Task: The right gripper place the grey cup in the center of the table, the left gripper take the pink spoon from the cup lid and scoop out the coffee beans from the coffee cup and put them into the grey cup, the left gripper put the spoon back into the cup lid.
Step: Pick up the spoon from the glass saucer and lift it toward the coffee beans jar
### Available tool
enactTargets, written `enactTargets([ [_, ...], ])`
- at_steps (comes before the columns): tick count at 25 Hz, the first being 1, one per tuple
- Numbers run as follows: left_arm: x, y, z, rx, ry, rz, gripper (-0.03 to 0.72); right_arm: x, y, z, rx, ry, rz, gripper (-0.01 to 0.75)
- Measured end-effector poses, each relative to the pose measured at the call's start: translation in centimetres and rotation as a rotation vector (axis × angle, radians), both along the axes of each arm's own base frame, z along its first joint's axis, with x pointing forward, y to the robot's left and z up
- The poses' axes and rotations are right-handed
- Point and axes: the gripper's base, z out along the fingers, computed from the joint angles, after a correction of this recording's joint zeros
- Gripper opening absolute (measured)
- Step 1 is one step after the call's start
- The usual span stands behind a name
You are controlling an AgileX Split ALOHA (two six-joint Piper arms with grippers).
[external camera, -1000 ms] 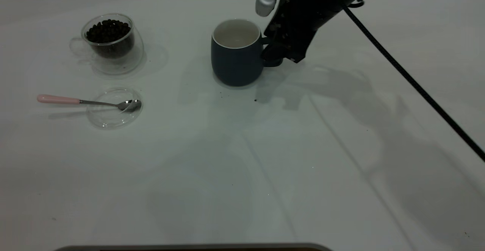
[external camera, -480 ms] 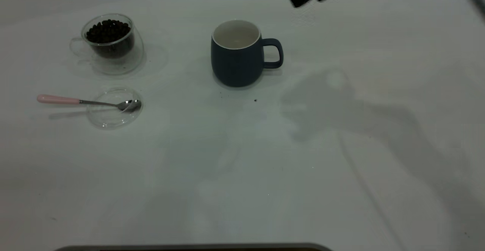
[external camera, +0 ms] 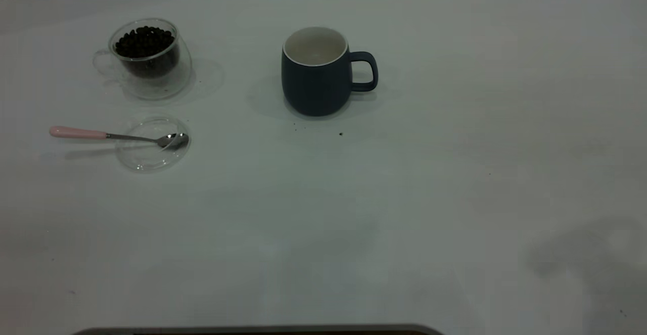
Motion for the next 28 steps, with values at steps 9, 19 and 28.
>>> enactTargets([
  [9, 0.0, 0.0, 0.0, 0.000, 0.000, 0.000, 0.478, -9.8, -4.3, 2.1, 0.113, -0.399, -0.171, 0.521],
  [19, 0.0, 0.0, 0.0, 0.000, 0.000, 0.000, 0.478, -15.7, -5.4, 3.1, 0.226, -0.859, -0.267, 0.506],
  [28, 0.0, 0.0, 0.0, 0.000, 0.000, 0.000, 0.478, -16.8, -5.5, 3.1, 0.233, -0.935, -0.287, 0.422],
])
